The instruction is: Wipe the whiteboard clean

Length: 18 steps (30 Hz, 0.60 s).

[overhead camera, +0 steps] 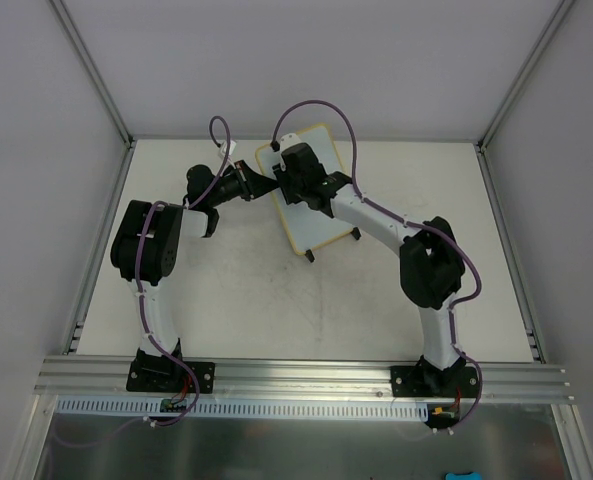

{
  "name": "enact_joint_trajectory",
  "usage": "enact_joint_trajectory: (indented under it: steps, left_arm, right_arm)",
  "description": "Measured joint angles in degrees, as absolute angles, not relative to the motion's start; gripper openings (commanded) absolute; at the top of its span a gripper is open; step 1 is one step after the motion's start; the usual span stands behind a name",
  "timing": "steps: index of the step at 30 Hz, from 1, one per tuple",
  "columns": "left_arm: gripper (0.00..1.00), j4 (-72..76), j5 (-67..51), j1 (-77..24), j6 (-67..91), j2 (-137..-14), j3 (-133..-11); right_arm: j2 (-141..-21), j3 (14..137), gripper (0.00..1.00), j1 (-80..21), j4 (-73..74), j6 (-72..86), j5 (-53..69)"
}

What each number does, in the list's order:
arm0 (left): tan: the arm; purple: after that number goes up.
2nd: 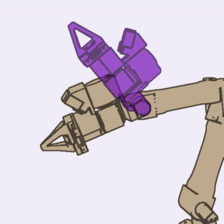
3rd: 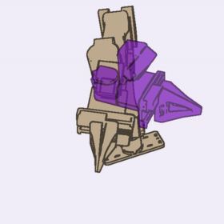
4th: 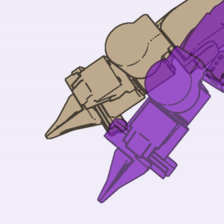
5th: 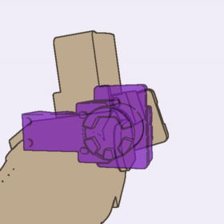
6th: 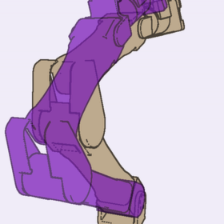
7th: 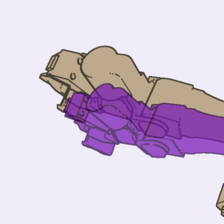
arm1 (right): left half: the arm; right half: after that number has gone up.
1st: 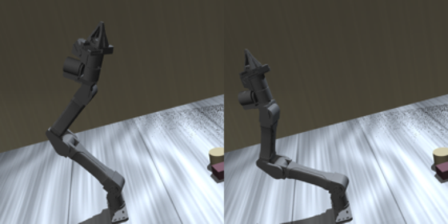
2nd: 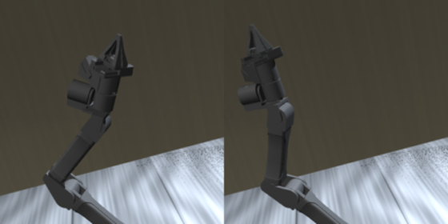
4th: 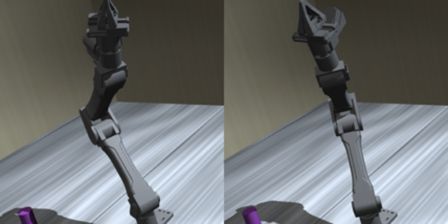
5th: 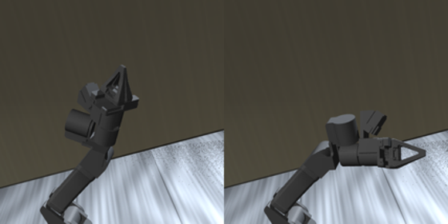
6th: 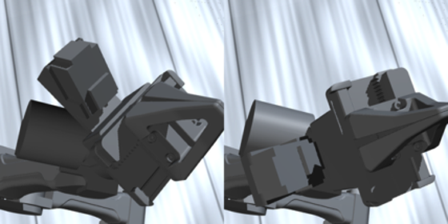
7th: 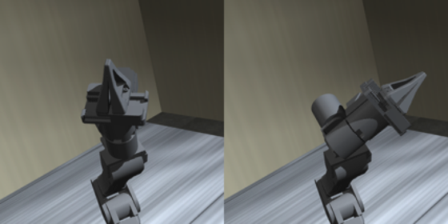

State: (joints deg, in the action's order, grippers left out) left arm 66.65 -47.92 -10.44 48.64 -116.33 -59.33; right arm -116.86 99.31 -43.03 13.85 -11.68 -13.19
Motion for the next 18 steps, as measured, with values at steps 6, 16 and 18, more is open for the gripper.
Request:
enact_joint_trajectory:
  steps: [6, 16, 18]
  left_arm:
    - [0.00, 66.6, -47.4, -10.6, 48.6, -116.2, -59.3]
    - [0.00, 66.6, -47.0, -10.9, 48.6, -116.1, -59.3]
    - [0.00, 66.6, -47.0, -10.9, 48.6, -116.1, -59.3]
  right_arm:
    - [-117.1, 100.4, 0.00, -40.1, 15.3, -11.6, -7.2]
    - [-117.1, 101.3, 0.00, -32.3, 15.6, -11.4, 0.6]
    - [-117.1, 101.4, 0.00, -30.7, 15.6, -11.4, 1.3]
